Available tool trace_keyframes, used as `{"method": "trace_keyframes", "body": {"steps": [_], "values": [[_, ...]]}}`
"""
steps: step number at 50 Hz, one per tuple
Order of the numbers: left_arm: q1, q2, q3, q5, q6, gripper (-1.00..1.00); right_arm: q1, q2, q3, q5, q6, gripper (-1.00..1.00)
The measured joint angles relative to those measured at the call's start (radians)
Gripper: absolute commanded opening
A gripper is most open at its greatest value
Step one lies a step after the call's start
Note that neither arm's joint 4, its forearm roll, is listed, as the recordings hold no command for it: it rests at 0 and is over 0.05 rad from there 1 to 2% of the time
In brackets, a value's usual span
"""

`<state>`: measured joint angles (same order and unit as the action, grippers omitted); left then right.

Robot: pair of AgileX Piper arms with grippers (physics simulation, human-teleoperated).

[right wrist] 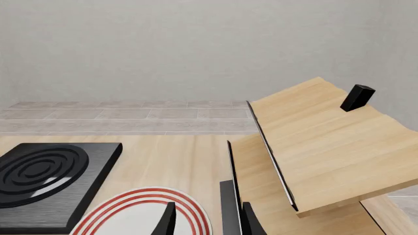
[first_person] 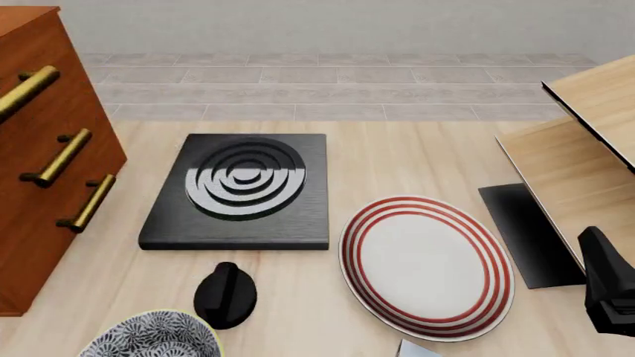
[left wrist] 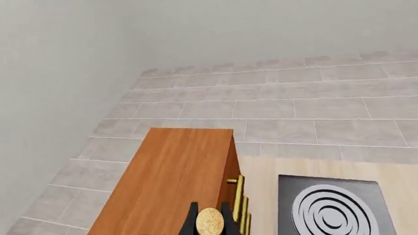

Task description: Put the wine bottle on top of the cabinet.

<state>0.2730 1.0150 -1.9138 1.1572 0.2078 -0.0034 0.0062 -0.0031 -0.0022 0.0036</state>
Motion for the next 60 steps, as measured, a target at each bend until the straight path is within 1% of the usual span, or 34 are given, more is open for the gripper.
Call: {"method": "trace_keyframes", "body": {"steps": [8, 18, 29, 36, 60], "values": [[0.049, 0.017, 0.006, -0.023, 0.002, -1.00, 0.000, 0.000, 0.000, 0.000, 0.000, 1.00], [0.110, 0.076, -0.026, -0.052, -0.021, -1.00, 0.000, 0.000, 0.000, 0.000, 0.000, 1.00], [0.172, 0.114, -0.003, -0.102, -0.018, -1.00, 0.000, 0.000, 0.000, 0.000, 0.000, 1.00], [0.200, 0.113, 0.063, -0.152, 0.010, -1.00, 0.000, 0.000, 0.000, 0.000, 0.000, 1.00], [0.225, 0.037, 0.221, -0.314, 0.018, -1.00, 0.000, 0.000, 0.000, 0.000, 0.000, 1.00]]}}
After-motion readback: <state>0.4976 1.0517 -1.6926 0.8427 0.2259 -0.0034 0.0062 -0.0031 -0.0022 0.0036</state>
